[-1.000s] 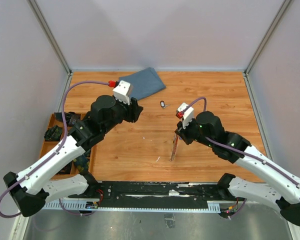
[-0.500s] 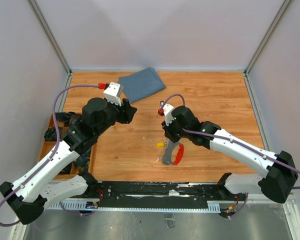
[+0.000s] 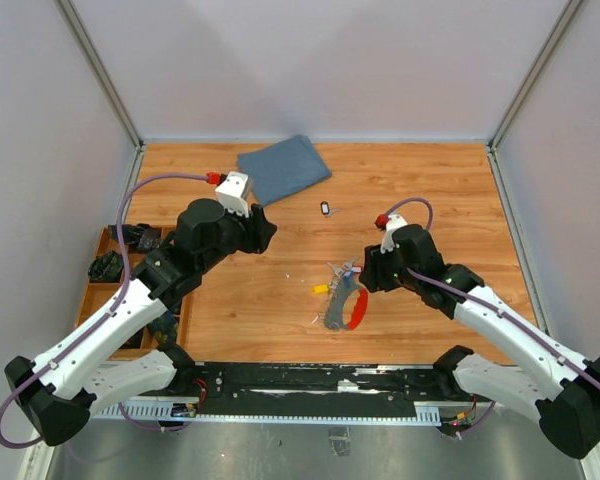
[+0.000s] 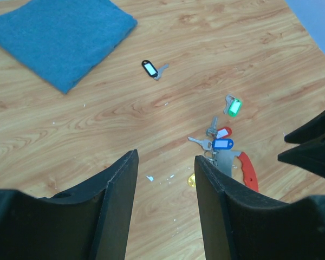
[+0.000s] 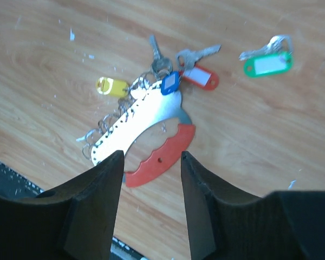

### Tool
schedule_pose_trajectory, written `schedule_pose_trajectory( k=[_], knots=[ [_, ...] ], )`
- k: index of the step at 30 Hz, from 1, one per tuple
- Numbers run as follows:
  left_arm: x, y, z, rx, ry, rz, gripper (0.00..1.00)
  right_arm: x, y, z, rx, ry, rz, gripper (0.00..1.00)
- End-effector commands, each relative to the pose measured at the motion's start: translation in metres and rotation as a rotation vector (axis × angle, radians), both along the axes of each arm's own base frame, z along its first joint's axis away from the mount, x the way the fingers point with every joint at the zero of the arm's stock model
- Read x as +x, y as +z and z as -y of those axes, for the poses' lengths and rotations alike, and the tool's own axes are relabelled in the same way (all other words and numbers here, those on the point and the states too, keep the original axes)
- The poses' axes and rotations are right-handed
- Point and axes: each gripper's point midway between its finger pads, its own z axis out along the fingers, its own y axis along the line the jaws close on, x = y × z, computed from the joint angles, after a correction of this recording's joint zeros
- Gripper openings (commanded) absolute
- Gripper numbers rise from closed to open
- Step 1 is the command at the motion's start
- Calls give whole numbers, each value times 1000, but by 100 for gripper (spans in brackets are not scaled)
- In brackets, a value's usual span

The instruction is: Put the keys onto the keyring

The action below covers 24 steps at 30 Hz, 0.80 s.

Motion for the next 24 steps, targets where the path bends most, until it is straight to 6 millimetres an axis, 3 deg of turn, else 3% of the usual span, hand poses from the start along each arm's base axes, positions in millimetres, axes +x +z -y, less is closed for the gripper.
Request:
schedule_pose_trajectory(
  k=[1, 10, 13, 17, 19, 24],
  knots=[
    [2, -1, 1, -30, 4, 0, 52, -27, -31, -1, 12, 5, -189, 48],
    [-3, -6, -2, -36, 8, -12, 52, -39, -79, -1, 1, -121, -347, 68],
    [-4, -9, -3, -33, 11, -16, 52, -42, -92, -3, -51, -166, -349, 66],
    [-5, -11, -5, -27, 14, -16, 52, -42, -107, -4, -99, -217, -363, 43],
    [-5, -11, -7, -21, 18, -13, 52, -41, -114, -2, -125, -236, -373, 43],
    [-6, -10, -12, -3, 31, -1, 52, -38, -128, 8, -218, -278, -387, 56]
  ],
)
